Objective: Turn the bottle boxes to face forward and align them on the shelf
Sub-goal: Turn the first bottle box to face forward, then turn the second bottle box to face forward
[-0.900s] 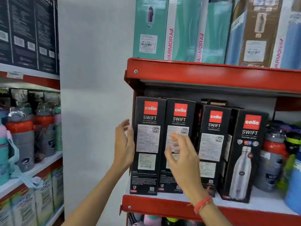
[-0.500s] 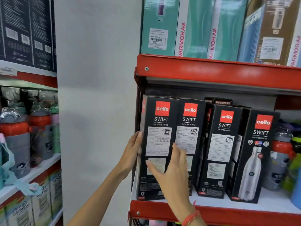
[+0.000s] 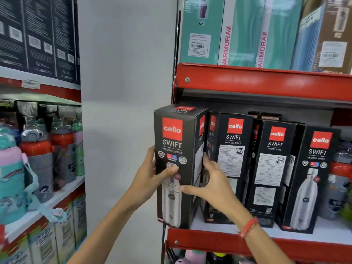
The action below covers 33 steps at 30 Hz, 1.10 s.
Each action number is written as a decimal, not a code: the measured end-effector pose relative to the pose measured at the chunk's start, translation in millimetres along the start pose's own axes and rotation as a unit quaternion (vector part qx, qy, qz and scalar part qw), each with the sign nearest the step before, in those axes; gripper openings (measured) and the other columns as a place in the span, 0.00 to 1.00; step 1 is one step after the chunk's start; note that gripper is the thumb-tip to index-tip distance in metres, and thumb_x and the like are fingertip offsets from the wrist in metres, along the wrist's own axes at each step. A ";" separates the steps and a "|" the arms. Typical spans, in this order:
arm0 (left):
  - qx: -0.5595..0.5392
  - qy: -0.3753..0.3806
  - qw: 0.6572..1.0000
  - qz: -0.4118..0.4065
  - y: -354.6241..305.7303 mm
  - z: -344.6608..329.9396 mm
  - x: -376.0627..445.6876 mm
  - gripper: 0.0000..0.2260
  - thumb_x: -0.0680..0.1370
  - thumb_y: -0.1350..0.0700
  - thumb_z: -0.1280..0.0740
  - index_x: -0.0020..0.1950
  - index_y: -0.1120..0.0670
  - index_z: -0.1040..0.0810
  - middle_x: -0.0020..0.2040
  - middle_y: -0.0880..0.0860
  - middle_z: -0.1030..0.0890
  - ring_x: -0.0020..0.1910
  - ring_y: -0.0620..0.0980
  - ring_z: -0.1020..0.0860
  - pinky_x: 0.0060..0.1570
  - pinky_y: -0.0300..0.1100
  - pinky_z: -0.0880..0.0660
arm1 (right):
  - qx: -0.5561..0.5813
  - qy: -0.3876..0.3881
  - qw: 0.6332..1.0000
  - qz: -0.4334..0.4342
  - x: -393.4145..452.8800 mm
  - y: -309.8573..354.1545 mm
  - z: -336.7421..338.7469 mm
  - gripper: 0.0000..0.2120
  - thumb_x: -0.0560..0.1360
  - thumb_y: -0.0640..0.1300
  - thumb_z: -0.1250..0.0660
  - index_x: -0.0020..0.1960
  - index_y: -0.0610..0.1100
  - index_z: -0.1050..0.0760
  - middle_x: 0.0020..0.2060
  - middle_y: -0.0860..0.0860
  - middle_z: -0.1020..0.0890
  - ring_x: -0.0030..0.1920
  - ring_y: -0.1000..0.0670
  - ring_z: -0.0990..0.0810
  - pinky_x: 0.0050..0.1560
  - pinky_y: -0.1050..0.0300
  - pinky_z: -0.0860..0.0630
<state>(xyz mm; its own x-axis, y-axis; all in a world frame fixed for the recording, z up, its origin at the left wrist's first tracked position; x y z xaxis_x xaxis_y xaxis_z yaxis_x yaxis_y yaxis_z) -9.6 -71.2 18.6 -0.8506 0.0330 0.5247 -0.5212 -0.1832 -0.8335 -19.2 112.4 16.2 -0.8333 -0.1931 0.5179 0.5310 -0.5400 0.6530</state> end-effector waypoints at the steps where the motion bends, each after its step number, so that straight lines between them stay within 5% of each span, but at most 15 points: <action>1: 0.010 0.000 1.000 0.000 -0.6 0.2 0.4 0.24 0.72 0.53 0.30 0.65 0.41 0.34 0.51 0.44 0.16 0.49 0.45 0.17 0.45 0.39 0.18 | 0.024 0.019 1.000 -0.003 1.9 -1.6 2.0 0.50 0.58 0.59 0.21 0.75 0.55 0.41 0.64 0.56 0.27 0.65 0.56 0.29 0.64 0.59 0.31; 4: 0.016 -0.016 1.000 -0.003 -1.1 -2.9 2.6 0.28 0.74 0.58 0.31 0.71 0.44 0.37 0.56 0.46 0.18 0.55 0.47 0.19 0.50 0.47 0.18 | 0.092 0.039 0.995 -0.013 4.3 0.2 2.7 0.43 0.65 0.48 0.22 0.74 0.58 0.42 0.61 0.61 0.23 0.58 0.62 0.23 0.60 0.66 0.27; 8: 0.047 -0.042 0.998 -0.012 2.1 -13.0 9.1 0.32 0.75 0.62 0.32 0.74 0.44 0.40 0.56 0.45 0.21 0.58 0.45 0.22 0.54 0.48 0.20 | 0.060 -0.027 0.998 -0.016 14.9 -5.0 0.0 0.35 0.69 0.42 0.25 0.72 0.52 0.34 0.55 0.54 0.17 0.53 0.55 0.17 0.58 0.54 0.21; 12: 0.080 -0.043 0.996 -0.022 11.0 -24.2 19.0 0.36 0.73 0.64 0.30 0.74 0.42 0.43 0.53 0.36 0.24 0.49 0.26 0.24 0.47 0.25 0.25 | -0.021 -0.093 0.995 -0.030 26.5 -18.6 -1.0 0.36 0.69 0.42 0.25 0.73 0.50 0.35 0.51 0.49 0.15 0.48 0.50 0.16 0.55 0.48 0.20; 15: 0.082 -0.040 0.996 -0.018 15.4 -33.3 28.7 0.37 0.74 0.65 0.31 0.75 0.44 0.44 0.53 0.33 0.25 0.47 0.19 0.27 0.44 0.20 0.27 | -0.127 -0.157 0.979 -0.034 31.7 -23.0 -0.6 0.37 0.68 0.46 0.25 0.73 0.48 0.35 0.47 0.46 0.14 0.46 0.48 0.15 0.53 0.49 0.20; 20: 0.089 -0.058 0.994 -0.003 21.0 -40.9 33.5 0.36 0.75 0.64 0.32 0.76 0.43 0.46 0.60 0.41 0.25 0.55 0.32 0.28 0.58 0.39 0.26 | -0.235 -0.219 0.947 0.021 21.9 -17.2 2.7 0.26 0.72 0.47 0.29 0.68 0.44 0.28 0.40 0.44 0.13 0.40 0.47 0.15 0.45 0.50 0.18; 24: 0.089 -0.058 0.994 0.011 24.1 -43.9 31.2 0.35 0.76 0.61 0.33 0.76 0.42 0.47 0.65 0.45 0.25 0.59 0.39 0.28 0.60 0.48 0.25 | -0.159 -0.351 0.919 0.089 -0.3 -15.8 23.4 0.15 0.71 0.44 0.28 0.57 0.42 0.20 0.43 0.48 0.15 0.40 0.51 0.19 0.42 0.53 0.18; 28: 0.170 -0.109 0.979 -0.025 15.1 -51.1 22.7 0.33 0.76 0.59 0.33 0.76 0.46 0.46 0.71 0.47 0.32 0.68 0.46 0.31 0.63 0.46 0.28 | -0.159 -0.369 0.915 -0.018 1.8 -33.8 36.1 0.36 0.67 0.56 0.26 0.68 0.40 0.34 0.59 0.41 0.30 0.57 0.44 0.33 0.57 0.47 0.27; 33: 0.250 -0.167 0.950 -0.088 10.7 -65.7 13.6 0.34 0.75 0.61 0.31 0.76 0.50 0.45 0.72 0.52 0.39 0.71 0.47 0.36 0.59 0.36 0.32 | -0.178 -0.331 0.922 -0.098 5.0 -37.6 36.1 0.54 0.62 0.61 0.25 0.76 0.41 0.50 0.68 0.38 0.35 0.62 0.39 0.35 0.60 0.42 0.29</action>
<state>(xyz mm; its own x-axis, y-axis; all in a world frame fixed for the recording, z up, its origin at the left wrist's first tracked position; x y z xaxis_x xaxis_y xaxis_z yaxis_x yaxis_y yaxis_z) -31.2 -8.2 5.4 -0.6400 -0.1917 0.7441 -0.4849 -0.6504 -0.5847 -37.8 161.4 14.2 -0.5700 0.4152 0.7090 0.1979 -0.7682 0.6089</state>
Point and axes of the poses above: each hand's wrist, its own x-axis towards the middle knuckle, its own z-axis out of the back of the hand, y = z × x, the point moved 4 cm from there along x, towards the middle knuckle
